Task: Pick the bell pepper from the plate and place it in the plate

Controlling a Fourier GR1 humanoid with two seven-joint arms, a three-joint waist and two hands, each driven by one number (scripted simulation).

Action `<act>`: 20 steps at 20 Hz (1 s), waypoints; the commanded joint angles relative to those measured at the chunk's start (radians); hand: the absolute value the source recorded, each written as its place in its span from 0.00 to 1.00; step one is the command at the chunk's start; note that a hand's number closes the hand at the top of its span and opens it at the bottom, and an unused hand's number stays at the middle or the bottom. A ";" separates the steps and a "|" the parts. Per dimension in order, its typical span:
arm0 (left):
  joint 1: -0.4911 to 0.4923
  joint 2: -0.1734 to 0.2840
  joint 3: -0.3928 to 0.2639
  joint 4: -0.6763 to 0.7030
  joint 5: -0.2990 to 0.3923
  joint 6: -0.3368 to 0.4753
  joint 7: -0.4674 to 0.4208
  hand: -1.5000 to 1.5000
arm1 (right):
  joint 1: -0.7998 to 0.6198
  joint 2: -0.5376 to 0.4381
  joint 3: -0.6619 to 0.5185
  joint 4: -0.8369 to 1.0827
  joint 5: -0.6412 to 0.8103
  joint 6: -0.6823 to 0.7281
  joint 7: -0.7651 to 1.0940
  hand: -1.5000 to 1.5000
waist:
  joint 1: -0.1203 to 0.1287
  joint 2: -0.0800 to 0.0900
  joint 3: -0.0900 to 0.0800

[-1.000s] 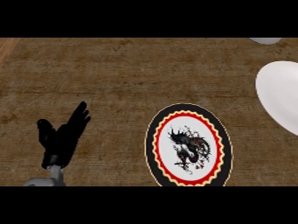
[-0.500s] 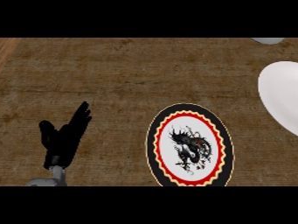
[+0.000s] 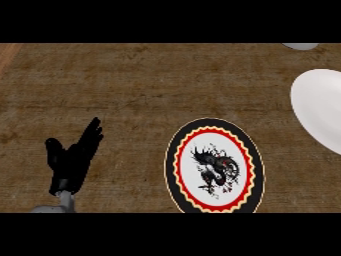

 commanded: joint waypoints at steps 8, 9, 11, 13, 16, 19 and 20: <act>0.005 0.005 0.049 0.101 0.004 -0.011 -0.053 0.50 | 0.239 0.111 0.013 -0.204 -0.168 0.321 -0.076 0.00 | -0.035 -0.009 -0.010; 0.088 0.040 0.057 0.032 0.042 -0.064 -0.049 0.50 | 0.267 0.061 0.019 -0.217 -0.173 0.394 -0.047 0.00 | -0.031 -0.011 -0.010; 0.054 0.008 0.028 0.039 0.012 -0.030 -0.015 0.50 | 0.333 0.169 0.058 -0.339 -0.173 0.357 -0.044 0.00 | -0.034 -0.011 -0.010; 0.039 -0.020 0.010 -0.023 0.006 0.011 0.052 0.50 | 0.425 0.182 0.065 -0.415 -0.181 0.381 -0.038 0.00 | -0.034 -0.011 -0.010; 0.082 -0.021 0.016 0.062 -0.007 -0.017 -0.071 0.50 | 0.506 0.229 0.120 -0.548 -0.141 0.347 0.032 0.00 | -0.031 -0.008 -0.010; 0.029 -0.015 0.035 0.058 0.005 -0.012 -0.022 0.50 | 0.615 0.280 0.172 -0.755 -0.117 0.343 0.152 0.00 | -0.032 -0.008 -0.010; 0.072 0.009 0.021 -0.061 0.016 -0.020 0.066 0.50 | 0.651 0.341 0.196 -0.811 -0.087 0.293 0.135 0.00 | -0.028 -0.009 -0.010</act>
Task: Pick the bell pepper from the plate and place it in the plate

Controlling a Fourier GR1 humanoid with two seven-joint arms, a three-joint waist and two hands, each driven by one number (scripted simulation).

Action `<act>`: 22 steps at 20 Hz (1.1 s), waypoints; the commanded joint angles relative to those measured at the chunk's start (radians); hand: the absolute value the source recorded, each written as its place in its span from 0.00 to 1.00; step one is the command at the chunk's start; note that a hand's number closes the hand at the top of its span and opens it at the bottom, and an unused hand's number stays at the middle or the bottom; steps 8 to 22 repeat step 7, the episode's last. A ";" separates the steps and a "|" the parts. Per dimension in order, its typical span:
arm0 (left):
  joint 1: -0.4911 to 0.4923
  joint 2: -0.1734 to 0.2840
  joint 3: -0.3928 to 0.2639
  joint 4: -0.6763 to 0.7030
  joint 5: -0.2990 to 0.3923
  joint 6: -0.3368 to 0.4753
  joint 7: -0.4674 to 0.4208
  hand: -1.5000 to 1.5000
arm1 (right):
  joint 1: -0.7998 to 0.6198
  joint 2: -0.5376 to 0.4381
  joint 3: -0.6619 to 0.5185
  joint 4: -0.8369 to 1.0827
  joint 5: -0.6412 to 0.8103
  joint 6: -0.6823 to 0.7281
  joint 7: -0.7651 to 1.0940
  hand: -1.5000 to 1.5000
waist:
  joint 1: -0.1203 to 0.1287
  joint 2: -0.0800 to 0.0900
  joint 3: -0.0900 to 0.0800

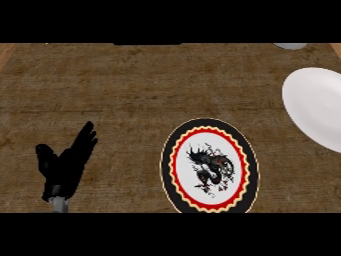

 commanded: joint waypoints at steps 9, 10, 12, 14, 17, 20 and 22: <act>-0.043 -0.025 0.018 0.146 -0.018 -0.012 -0.050 0.50 | 0.208 0.121 0.071 -0.271 0.035 -0.018 0.072 0.00 | 0.009 0.010 -0.002; -0.043 -0.025 0.018 0.146 -0.018 -0.012 -0.050 0.50 | 0.208 0.121 0.071 -0.271 0.035 -0.018 0.072 0.00 | 0.009 0.010 -0.002; -0.043 -0.025 0.018 0.146 -0.018 -0.012 -0.050 0.50 | 0.208 0.121 0.071 -0.271 0.035 -0.018 0.072 0.00 | 0.009 0.010 -0.002; -0.043 -0.025 0.018 0.146 -0.018 -0.012 -0.050 0.50 | 0.208 0.121 0.071 -0.271 0.035 -0.018 0.072 0.00 | 0.009 0.010 -0.002; -0.043 -0.025 0.018 0.146 -0.018 -0.012 -0.050 0.50 | 0.208 0.121 0.071 -0.271 0.035 -0.018 0.072 0.00 | 0.009 0.010 -0.002; -0.043 -0.025 0.018 0.146 -0.018 -0.012 -0.050 0.50 | 0.208 0.121 0.071 -0.271 0.035 -0.018 0.072 0.00 | 0.009 0.010 -0.002; -0.043 -0.025 0.018 0.146 -0.018 -0.012 -0.050 0.50 | 0.208 0.121 0.071 -0.271 0.035 -0.018 0.072 0.00 | 0.009 0.010 -0.002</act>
